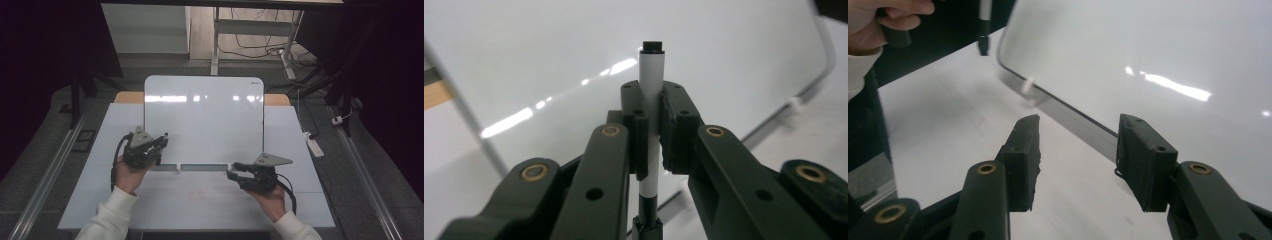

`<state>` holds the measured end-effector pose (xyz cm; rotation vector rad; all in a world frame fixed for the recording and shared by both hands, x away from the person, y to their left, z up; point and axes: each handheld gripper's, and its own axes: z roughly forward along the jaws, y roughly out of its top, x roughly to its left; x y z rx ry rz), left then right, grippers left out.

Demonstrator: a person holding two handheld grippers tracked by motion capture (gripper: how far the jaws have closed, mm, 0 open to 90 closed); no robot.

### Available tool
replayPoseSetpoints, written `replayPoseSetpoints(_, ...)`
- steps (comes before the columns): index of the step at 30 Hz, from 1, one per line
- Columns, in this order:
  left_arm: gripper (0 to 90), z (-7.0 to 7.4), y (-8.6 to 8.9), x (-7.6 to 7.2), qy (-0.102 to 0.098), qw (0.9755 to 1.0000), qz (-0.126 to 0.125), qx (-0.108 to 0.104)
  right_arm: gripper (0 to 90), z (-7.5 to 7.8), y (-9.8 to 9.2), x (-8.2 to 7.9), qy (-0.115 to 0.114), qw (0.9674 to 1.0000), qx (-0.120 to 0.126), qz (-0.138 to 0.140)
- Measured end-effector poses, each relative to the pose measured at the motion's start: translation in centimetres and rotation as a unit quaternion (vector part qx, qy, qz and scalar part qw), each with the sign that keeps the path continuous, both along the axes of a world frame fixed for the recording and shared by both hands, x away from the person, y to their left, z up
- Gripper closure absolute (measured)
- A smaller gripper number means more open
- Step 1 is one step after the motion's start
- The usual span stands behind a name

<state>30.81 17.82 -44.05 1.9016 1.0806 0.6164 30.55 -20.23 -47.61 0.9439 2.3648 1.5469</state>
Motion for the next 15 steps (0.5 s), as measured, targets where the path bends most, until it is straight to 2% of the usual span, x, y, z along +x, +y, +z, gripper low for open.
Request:
replayPoseSetpoints(2, 81.3, -0.3, 0.5, 0.5, 0.01, 0.9998, 0.014, 0.006, 51.9, 0.0, -1.2, -0.1, 0.0, 0.9999, 0.004, -0.014)
replayPoseSetpoints(6, 81.3, -0.7, 0.9, 1.8, 0.023, 0.9988, 0.038, 0.02, 51.8, -0.1, -3.3, -0.4, -0.002, 0.9991, -0.004, -0.041)
replayPoseSetpoints(7, 81.3, -0.7, 0.9, 2.3, 0.028, 0.9986, 0.043, 0.017, 51.8, -0.2, -3.6, -0.4, 0.001, 0.999, -0.006, -0.045)
replayPoseSetpoints(11, 81.3, -1.1, 0.7, 3.7, 0.045, 0.9972, 0.056, 0.021, 51.6, -0.5, -4.6, -0.5, 0.002, 0.9981, -0.016, -0.059)
replayPoseSetpoints(15, 81.2, -1.8, 0.6, 4.6, 0.051, 0.9962, 0.065, 0.026, 51.3, -0.6, -5.3, -0.5, 0.002, 0.9975, -0.021, -0.068)
